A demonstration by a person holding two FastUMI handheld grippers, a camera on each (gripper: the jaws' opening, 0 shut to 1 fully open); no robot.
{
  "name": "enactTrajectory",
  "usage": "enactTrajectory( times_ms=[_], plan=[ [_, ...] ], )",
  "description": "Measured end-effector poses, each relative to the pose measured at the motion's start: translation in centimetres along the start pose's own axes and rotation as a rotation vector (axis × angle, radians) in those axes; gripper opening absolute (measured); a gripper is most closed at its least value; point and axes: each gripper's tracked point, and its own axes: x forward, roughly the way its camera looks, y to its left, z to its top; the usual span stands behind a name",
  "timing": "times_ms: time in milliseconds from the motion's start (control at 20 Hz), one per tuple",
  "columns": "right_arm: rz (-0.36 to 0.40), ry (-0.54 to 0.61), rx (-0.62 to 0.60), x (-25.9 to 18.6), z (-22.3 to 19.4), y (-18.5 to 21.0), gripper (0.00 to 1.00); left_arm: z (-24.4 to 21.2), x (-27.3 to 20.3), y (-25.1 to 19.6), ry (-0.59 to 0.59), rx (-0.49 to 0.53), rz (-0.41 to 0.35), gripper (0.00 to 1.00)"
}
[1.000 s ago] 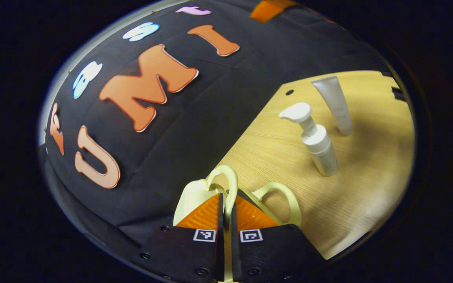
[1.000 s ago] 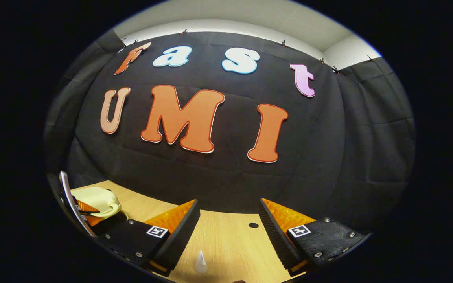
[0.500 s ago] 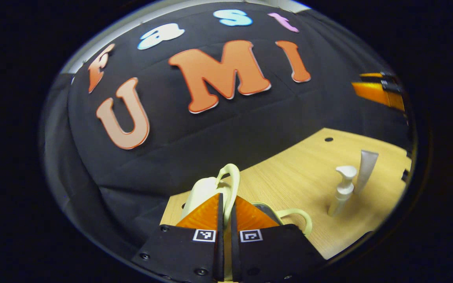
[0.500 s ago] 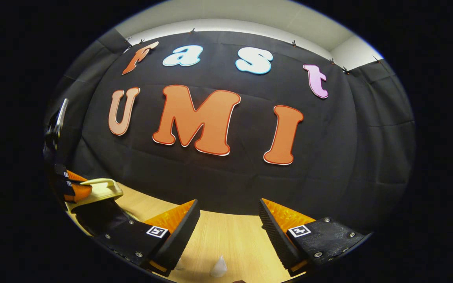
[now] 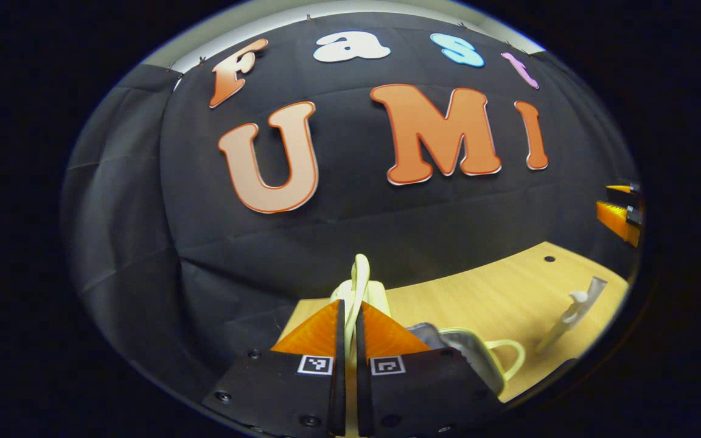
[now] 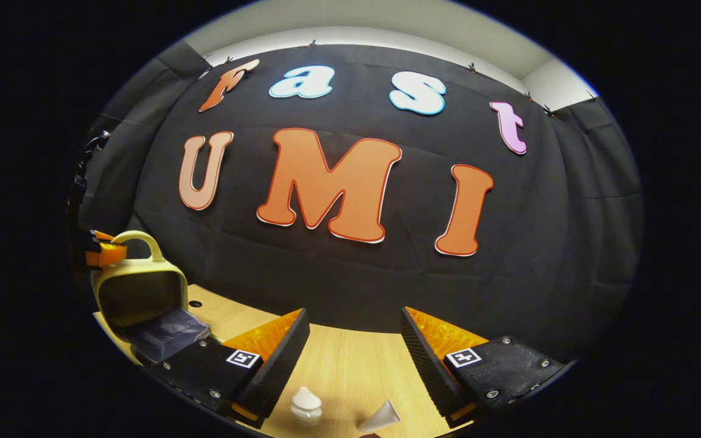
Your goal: First open the suitcase, pack the skin care products into it, and then close the suitcase.
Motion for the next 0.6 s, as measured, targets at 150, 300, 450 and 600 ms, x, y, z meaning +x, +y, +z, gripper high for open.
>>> enactTrajectory(
  times_ms=[150, 300, 450, 600],
  plan=[
    [-0.002, 0.003, 0.002, 0.3, 0.1, 1.8, 0.95, -2.3, 0.9, 5.2, 0.031, -0.007, 0.052, 0.08],
    [-0.004, 0.012, 0.012, 0.4, 0.1, 3.7, 0.95, -5.5, 2.5, 10.1, 0.084, 0.031, 0.095, 0.08],
    [-0.012, 0.009, 0.024, 0.0, 0.6, 5.3, 0.95, -8.6, 3.8, 13.9, 0.141, 0.088, 0.115, 0.08],
    [-0.022, 0.013, 0.008, -0.4, 0.6, 6.2, 0.95, -12.7, 4.9, 16.8, 0.214, 0.101, 0.131, 0.08]
  ],
)
